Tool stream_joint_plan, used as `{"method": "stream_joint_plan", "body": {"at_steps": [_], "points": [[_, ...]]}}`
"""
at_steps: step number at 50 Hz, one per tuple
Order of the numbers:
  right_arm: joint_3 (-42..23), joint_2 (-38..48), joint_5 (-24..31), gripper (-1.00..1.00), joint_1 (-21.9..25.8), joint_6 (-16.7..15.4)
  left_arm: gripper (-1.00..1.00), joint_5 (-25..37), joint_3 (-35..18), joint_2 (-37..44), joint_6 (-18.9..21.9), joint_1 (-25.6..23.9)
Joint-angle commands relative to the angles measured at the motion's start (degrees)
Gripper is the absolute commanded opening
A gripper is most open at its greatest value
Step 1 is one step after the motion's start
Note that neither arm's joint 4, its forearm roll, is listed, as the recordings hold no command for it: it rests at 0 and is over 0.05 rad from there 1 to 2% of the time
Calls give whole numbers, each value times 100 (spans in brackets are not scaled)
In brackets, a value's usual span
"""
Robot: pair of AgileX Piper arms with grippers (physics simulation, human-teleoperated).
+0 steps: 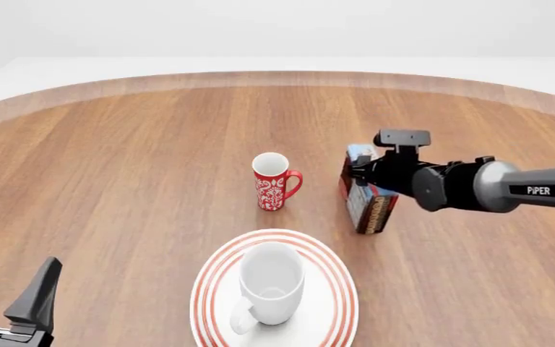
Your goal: Pick up the white mug and put it on the plate, and put the chocolate pudding to the right of the plate.
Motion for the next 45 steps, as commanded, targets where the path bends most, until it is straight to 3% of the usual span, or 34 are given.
{"method": "stream_joint_plan", "body": {"at_steps": [1,21,45], "points": [[71,-391,245,-100,25,-60,100,-14,0,0,-56,-9],[399,-1573,769,-100,177,-226,100,-55,0,-1,-89,-59],[1379,-3127,1107,-100,213,-327,100,-78,0,-1,-111,-98]]}}
